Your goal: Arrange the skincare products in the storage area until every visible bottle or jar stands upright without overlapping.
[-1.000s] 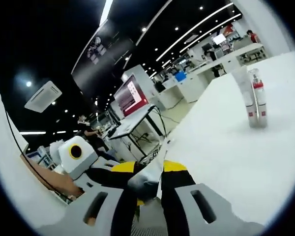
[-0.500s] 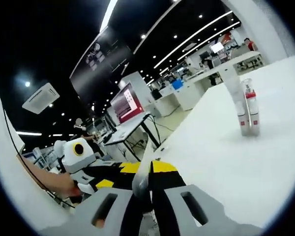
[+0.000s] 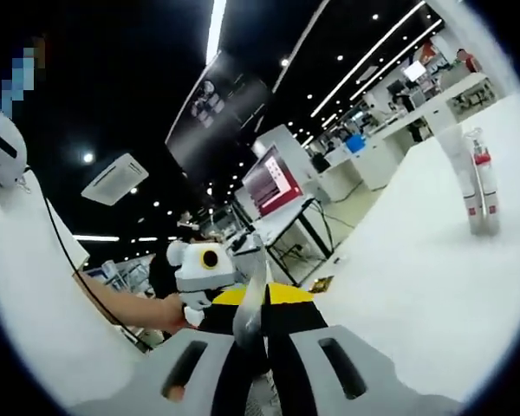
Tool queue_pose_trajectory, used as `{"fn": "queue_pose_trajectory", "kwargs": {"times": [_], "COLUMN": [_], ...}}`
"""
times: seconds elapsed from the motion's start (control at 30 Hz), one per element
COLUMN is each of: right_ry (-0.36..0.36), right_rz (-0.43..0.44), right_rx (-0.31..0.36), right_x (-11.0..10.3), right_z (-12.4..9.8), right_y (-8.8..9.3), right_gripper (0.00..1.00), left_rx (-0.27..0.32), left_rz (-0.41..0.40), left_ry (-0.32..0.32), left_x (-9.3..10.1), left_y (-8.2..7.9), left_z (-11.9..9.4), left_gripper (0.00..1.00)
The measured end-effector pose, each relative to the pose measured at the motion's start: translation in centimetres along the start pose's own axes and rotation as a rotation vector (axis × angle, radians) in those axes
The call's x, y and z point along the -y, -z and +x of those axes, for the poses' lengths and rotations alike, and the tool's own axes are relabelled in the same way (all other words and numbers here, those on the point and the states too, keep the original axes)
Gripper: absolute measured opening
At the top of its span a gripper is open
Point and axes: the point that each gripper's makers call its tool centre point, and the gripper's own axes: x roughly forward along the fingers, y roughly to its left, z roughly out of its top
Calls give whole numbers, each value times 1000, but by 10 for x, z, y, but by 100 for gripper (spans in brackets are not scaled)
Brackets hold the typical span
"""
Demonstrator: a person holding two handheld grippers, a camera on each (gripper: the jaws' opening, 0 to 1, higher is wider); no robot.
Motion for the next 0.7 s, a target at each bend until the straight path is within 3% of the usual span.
{"fn": "queue_pose_trajectory", "kwargs": {"times": [0.2,0.3,0.37,0.53,0.7], "right_ry": [-58,-57,-59,-15,-1], "right_rz": [12,12,20,58,88], "right_rx": [-3,-2,-4,26,26], "right_x": [-8,-8,-7,6,9], "right_z": [-4,-5,-7,-12,-10], "right_y": [1,1,2,-3,-2], "right_gripper": [0,0,1,1,2], "left_rx": [-49,-99,-96,-74,-72], "left_rz": [-20,-56,-57,-130,-180], "left_ry": [62,136,120,195,230], "left_x": [11,26,22,30,31], "left_y": [10,18,17,11,11], "left_z": [5,4,4,-1,-1], "left_gripper": [43,26,25,8,2]}}
